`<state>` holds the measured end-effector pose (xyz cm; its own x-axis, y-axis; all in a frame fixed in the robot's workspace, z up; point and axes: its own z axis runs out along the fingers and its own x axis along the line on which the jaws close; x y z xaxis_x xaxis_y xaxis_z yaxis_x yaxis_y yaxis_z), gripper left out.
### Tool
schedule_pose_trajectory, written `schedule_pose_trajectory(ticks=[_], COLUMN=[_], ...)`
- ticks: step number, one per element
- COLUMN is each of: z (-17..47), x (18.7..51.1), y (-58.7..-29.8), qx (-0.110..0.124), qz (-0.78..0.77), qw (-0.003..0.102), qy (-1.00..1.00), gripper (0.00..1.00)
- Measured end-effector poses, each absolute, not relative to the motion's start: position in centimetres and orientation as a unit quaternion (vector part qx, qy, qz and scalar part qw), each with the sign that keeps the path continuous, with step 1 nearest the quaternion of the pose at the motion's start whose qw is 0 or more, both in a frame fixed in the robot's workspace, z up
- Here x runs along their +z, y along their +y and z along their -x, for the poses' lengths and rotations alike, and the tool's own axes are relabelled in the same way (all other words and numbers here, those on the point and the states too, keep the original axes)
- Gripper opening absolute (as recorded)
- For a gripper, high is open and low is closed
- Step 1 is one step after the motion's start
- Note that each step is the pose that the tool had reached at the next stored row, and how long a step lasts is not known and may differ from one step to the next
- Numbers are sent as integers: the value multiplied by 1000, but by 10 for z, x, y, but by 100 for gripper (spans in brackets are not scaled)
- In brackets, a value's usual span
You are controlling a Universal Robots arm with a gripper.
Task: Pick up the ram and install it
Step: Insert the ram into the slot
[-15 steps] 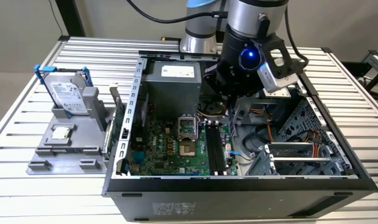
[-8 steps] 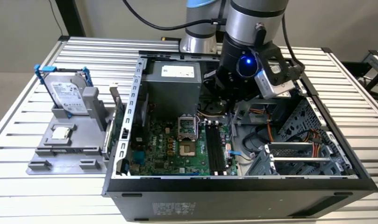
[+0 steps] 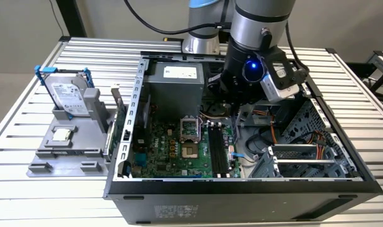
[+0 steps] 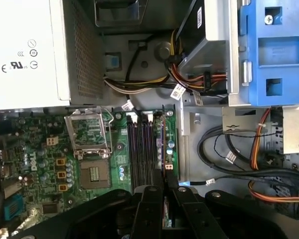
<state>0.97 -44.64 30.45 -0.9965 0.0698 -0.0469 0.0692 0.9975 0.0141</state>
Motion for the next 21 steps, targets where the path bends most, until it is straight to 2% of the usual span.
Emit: schedule_pose_trajectory(ticks=[21], z=[-11], x=[278], y=[-447], qx=[7], qz=[-17], qw=[22], qy=[1000], gripper=[0])
